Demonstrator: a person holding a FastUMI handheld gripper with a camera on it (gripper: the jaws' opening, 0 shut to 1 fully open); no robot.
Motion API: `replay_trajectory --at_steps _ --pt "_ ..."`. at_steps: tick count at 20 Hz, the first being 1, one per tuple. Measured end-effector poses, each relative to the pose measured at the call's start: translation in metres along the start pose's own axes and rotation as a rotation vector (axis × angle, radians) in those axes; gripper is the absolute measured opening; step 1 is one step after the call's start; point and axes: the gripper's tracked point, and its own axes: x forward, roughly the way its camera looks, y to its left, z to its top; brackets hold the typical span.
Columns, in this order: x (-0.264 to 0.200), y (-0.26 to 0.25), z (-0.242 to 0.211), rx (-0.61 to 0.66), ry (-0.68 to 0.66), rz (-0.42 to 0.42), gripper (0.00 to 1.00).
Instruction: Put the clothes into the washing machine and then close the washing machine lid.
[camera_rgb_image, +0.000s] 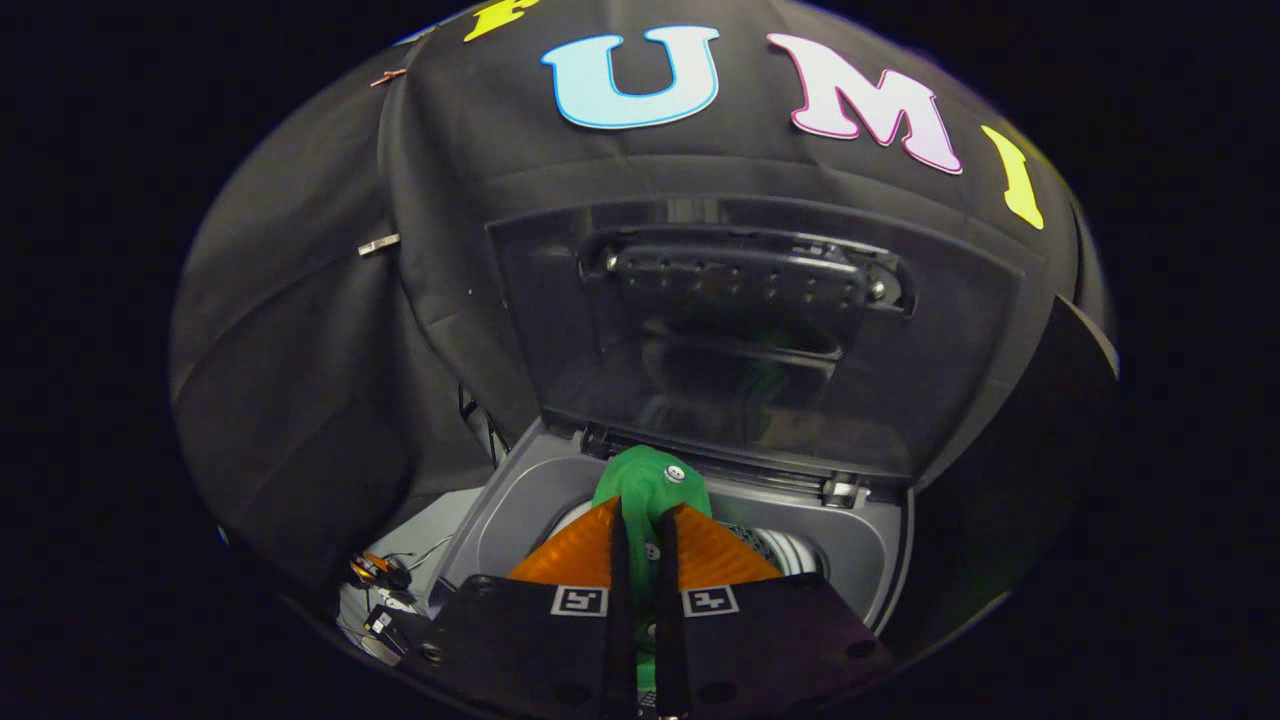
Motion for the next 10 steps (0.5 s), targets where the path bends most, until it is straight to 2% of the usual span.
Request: replay_trajectory --at_steps 3,10 --pt "0.013 0.003 -0.009 0.014 0.014 -0.022 0.13" --pt "0.042 -0.019 -0.027 -0.037 -0.010 -0.077 0.18"
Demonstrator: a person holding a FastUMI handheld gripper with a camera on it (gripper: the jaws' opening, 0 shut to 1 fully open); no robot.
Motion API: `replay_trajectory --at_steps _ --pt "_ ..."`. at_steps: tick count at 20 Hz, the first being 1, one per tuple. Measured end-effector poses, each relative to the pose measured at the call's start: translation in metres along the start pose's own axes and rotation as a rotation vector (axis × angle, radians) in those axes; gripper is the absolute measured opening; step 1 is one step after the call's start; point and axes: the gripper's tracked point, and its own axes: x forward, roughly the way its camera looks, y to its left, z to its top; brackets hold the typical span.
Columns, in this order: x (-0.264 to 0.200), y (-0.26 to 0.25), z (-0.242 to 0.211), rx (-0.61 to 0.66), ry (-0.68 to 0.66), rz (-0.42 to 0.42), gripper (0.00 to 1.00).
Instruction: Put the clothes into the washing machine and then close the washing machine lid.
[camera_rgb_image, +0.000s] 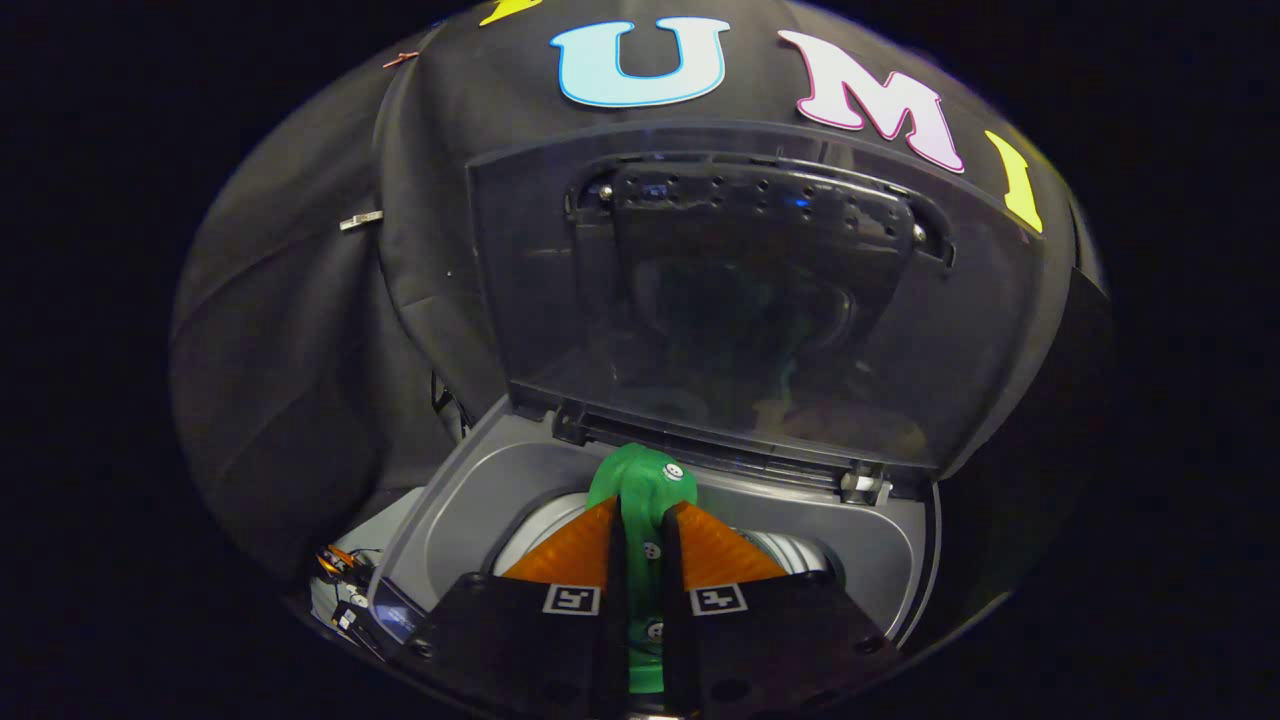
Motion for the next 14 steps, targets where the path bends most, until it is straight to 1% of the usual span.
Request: replay_trajectory --at_steps 3,5,7,8,10,12,14 --pt "0.003 -0.017 -0.004 0.022 -0.017 -0.054 0.23" --pt "-0.006 -0.021 0.002 0.030 -0.054 -0.078 0.38" --pt "-0.017 -0.021 0.010 0.045 -0.083 -0.084 0.80" --pt "-0.025 -0.017 0.016 0.059 -0.096 -0.071 1.00" --pt "-0.037 -0.019 0.025 0.063 -0.103 -0.066 0.99" --pt "-0.045 -0.031 0.033 0.043 -0.127 -0.103 0.99" --pt "-0.047 -0.032 0.031 0.054 -0.121 -0.108 0.99"
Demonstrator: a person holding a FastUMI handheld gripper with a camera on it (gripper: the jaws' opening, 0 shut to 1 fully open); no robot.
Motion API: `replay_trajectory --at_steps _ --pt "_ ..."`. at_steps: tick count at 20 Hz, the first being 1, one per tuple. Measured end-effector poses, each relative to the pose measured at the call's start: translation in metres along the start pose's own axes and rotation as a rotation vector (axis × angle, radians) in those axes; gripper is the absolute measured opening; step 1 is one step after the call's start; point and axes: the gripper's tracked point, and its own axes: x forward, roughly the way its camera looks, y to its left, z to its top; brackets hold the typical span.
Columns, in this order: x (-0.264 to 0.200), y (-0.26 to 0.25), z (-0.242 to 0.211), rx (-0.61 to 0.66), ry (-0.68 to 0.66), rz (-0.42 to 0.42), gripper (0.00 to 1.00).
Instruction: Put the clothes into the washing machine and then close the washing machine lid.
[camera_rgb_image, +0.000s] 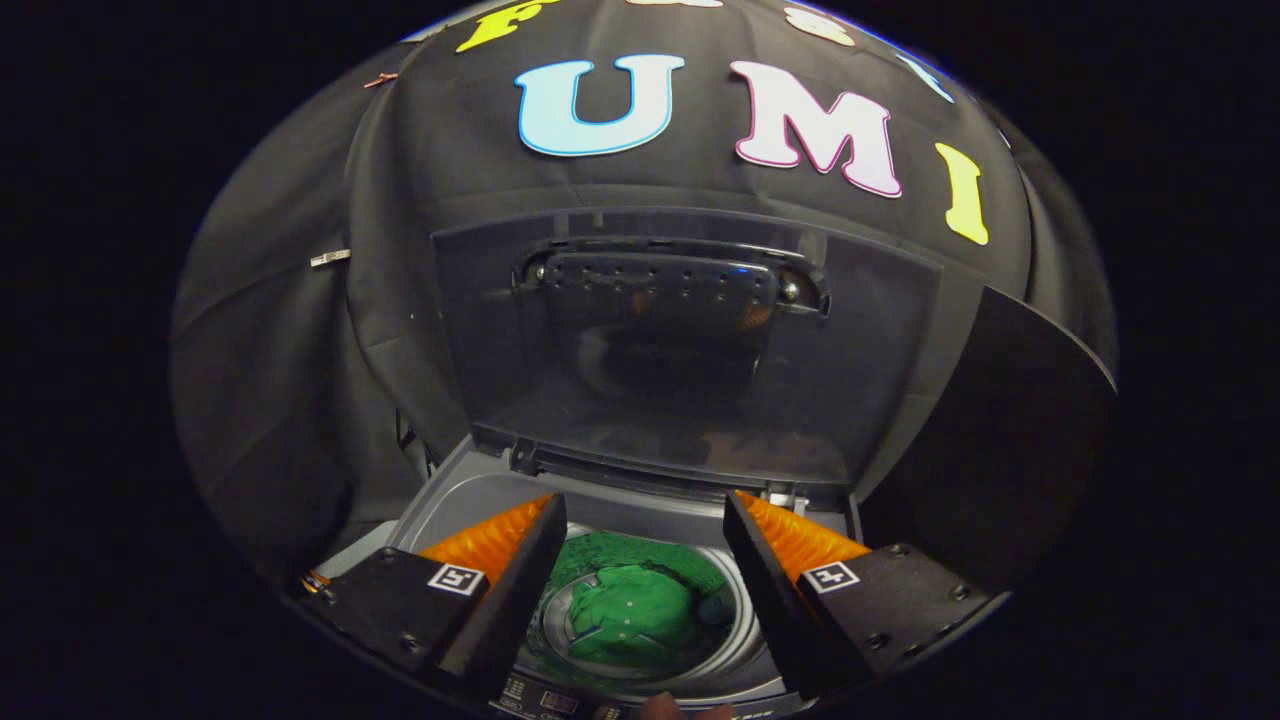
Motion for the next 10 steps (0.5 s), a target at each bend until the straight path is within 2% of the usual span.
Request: replay_trajectory --at_steps 5,8,10 --pt "-0.017 -0.007 0.003 0.069 -0.063 0.031 0.99" --pt "-0.043 -0.018 0.019 0.128 -0.063 0.024 1.00" --pt "-0.058 -0.023 0.045 0.125 -0.081 0.029 1.00"
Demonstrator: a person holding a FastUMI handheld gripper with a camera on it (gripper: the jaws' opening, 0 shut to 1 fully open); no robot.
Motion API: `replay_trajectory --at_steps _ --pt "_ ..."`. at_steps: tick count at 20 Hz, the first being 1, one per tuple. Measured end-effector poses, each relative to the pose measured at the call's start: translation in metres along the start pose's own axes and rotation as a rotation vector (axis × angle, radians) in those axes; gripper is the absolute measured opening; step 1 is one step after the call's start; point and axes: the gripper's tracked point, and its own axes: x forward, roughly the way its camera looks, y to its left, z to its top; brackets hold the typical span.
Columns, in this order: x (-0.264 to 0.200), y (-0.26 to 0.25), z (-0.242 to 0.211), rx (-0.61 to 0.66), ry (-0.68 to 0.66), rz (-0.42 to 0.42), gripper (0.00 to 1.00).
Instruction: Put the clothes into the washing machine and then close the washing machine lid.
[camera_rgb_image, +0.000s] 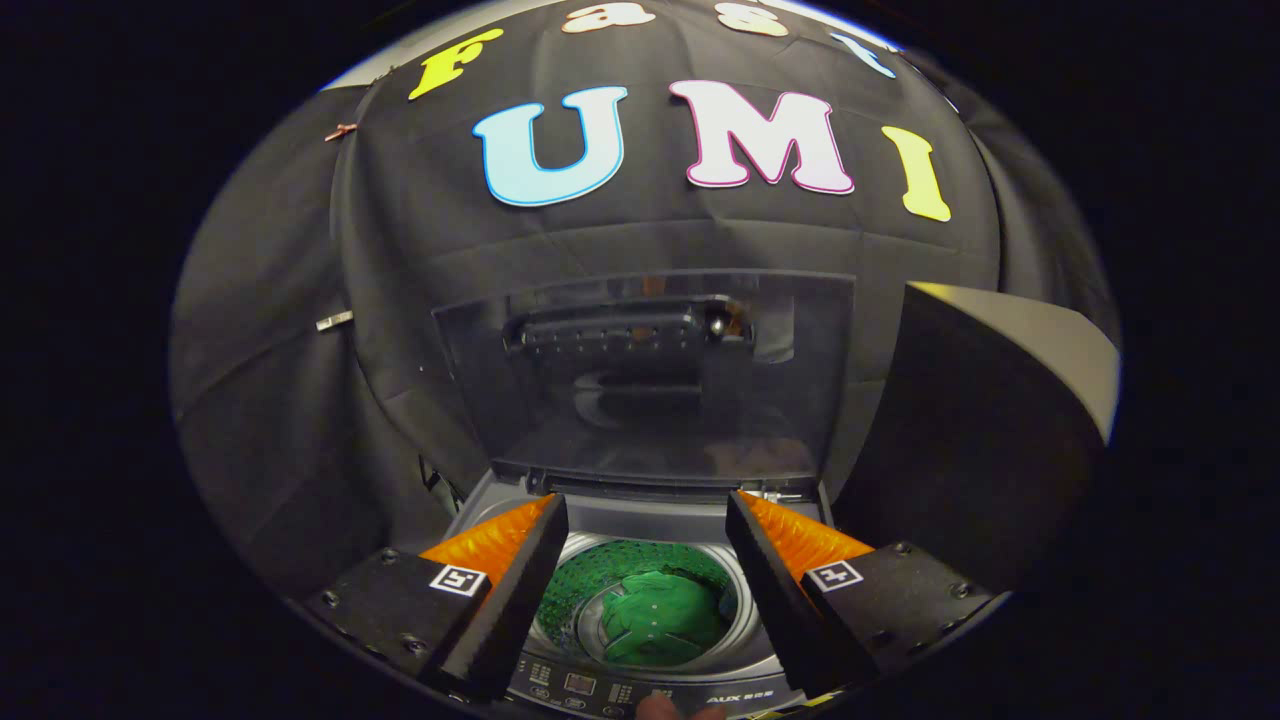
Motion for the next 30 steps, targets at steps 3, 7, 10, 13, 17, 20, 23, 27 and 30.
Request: replay_trajectory --at_steps 3,7,10,13,17,20,23,27,30 --pt "-0.011 0.000 0.045 -0.022 -0.049 -0.012 1.00" --pt "0.004 0.011 0.099 -0.025 -0.091 -0.022 1.00" --pt "0.023 0.015 0.122 -0.040 -0.104 -0.040 1.00" --pt "0.054 0.019 0.143 -0.048 -0.099 -0.049 1.00" --pt "0.094 0.024 0.170 -0.116 -0.107 -0.090 1.00" --pt "0.123 0.029 0.169 -0.096 -0.062 -0.085 1.00" --pt "0.145 0.023 0.160 -0.107 -0.013 -0.120 1.00" --pt "0.154 0.021 0.134 -0.039 0.053 -0.112 1.00" --pt "0.156 0.022 0.133 -0.020 0.037 -0.084 1.00"
